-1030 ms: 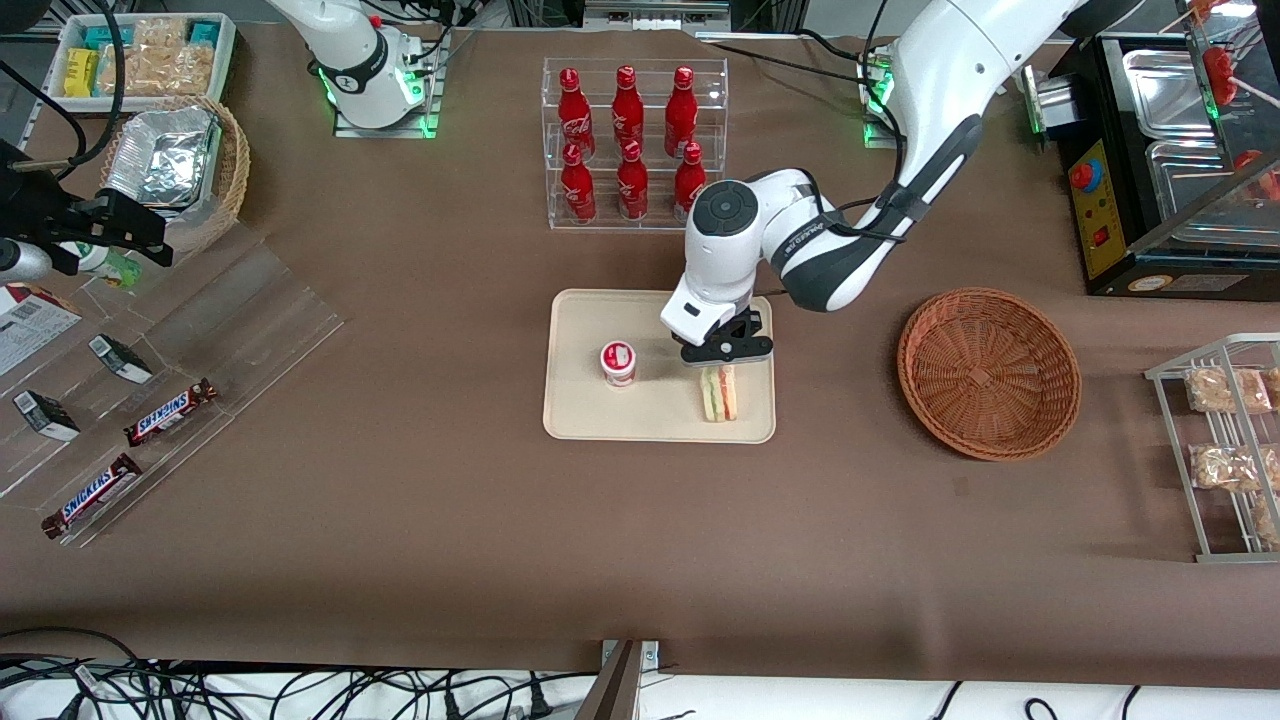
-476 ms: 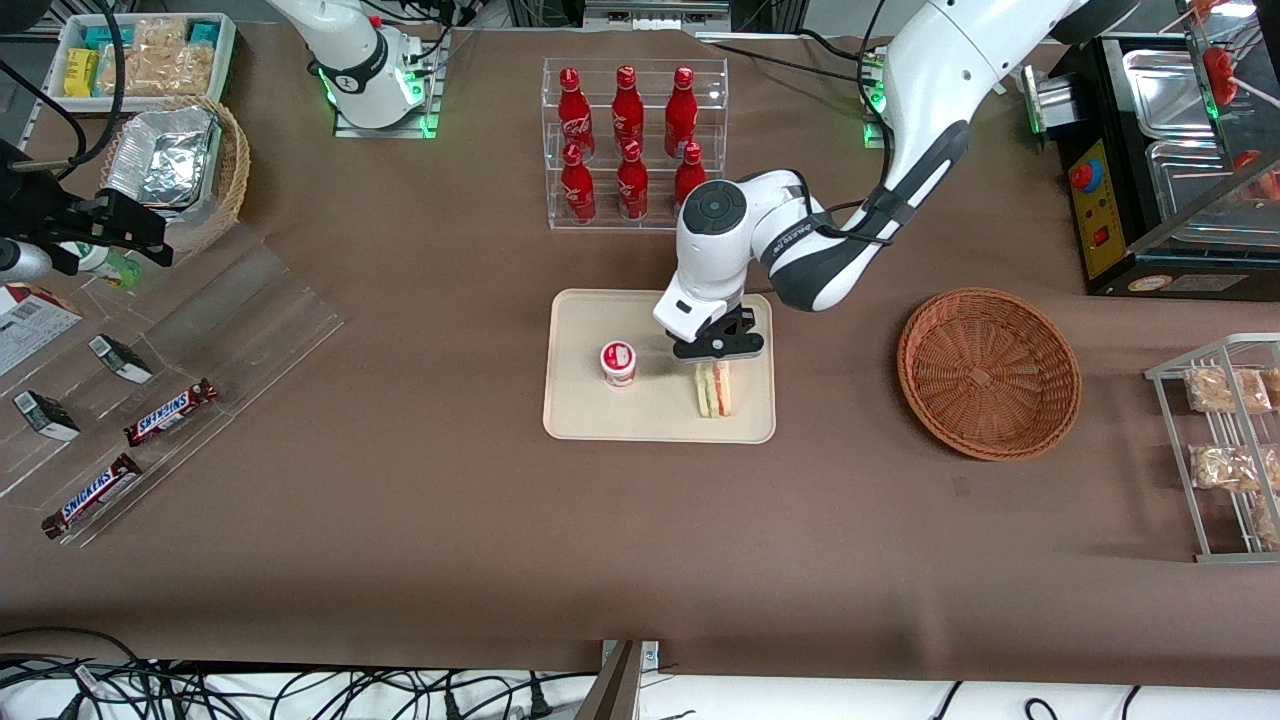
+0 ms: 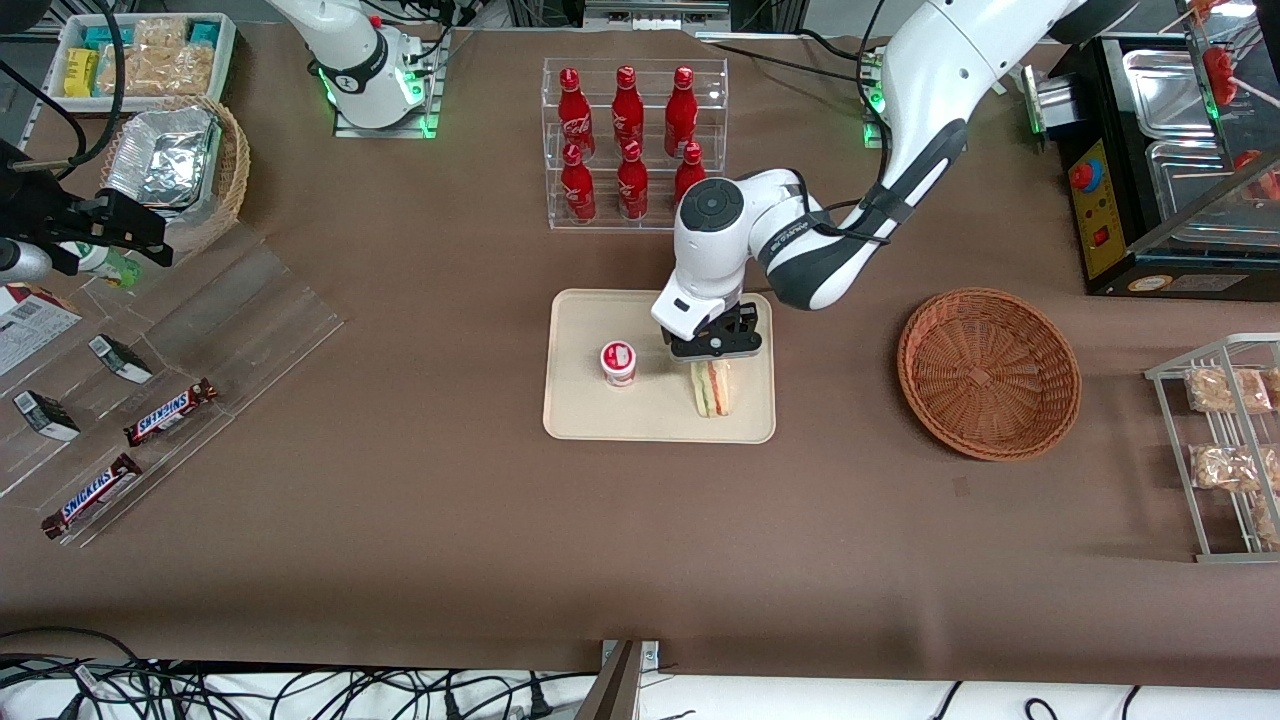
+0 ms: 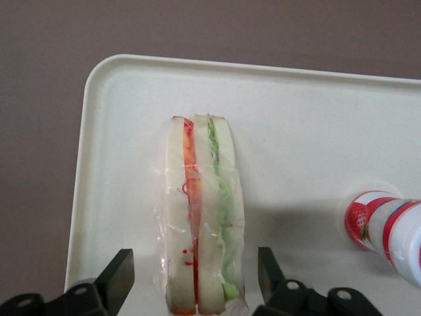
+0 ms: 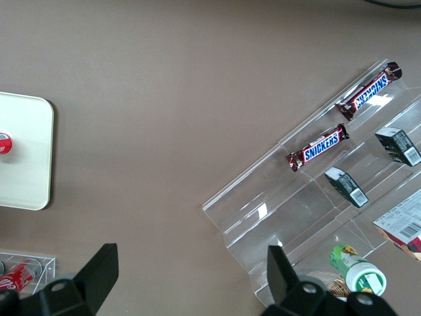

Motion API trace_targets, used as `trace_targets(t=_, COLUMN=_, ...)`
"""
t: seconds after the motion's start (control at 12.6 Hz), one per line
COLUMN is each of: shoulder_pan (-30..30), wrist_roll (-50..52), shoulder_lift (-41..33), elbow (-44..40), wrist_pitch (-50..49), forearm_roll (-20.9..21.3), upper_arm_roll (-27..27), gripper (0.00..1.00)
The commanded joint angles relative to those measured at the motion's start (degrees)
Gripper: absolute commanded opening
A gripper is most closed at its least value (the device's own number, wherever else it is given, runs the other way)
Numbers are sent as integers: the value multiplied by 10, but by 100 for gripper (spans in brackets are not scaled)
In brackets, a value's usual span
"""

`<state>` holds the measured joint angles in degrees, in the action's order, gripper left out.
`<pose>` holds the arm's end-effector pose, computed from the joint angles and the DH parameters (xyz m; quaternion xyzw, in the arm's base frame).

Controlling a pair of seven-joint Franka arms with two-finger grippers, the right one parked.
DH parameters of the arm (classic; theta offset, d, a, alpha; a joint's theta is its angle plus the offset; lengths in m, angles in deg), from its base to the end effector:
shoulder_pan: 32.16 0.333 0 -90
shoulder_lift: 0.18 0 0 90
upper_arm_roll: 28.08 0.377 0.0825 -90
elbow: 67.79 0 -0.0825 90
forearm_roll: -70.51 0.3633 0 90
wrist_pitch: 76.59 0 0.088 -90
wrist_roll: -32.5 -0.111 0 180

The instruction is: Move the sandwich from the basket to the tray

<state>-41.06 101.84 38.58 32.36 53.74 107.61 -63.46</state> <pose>0.5412 -0.4153 0.2984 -0.9964 -0.0592 -0.0554 0.0228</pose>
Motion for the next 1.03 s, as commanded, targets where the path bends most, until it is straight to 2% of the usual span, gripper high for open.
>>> trace_targets(t=0.0, shoulder_pan=26, wrist_roll=9, shoulder_lift=-38, elbow=0, wrist_pitch=-13, forearm_roll=-7, upper_arm_roll=-14, gripper=100)
trace_targets(t=0.16, shoulder_pan=68, wrist_roll=7, shoulder_lift=-61, elbow=-6, wrist_pitch=-44, forearm_roll=-25, upper_arm_roll=-42, gripper=100)
trace_targets(t=0.24, shoulder_pan=109, wrist_roll=-5, shoulder_lift=-71, elbow=-7, wrist_pitch=-53, forearm_roll=-39, upper_arm_roll=-75, gripper=100)
trace_targets(t=0.55, shoulder_pan=340, wrist_roll=-153, shoulder_lift=-78, elbow=-57, wrist_pitch=-193, forearm_roll=-91, upper_arm_roll=-260, gripper=100)
trace_targets(t=0.71, shoulder_pan=416, wrist_roll=-197, shoulder_lift=-78, elbow=-74, wrist_pitch=-221, forearm_roll=-91, upper_arm_roll=-298, gripper=100)
trace_targets(t=0.95, shoulder_pan=455, wrist_roll=-251, shoulder_lift=-77, elbow=-109, wrist_pitch=-263, forearm_roll=-88, upper_arm_roll=-298, gripper=100)
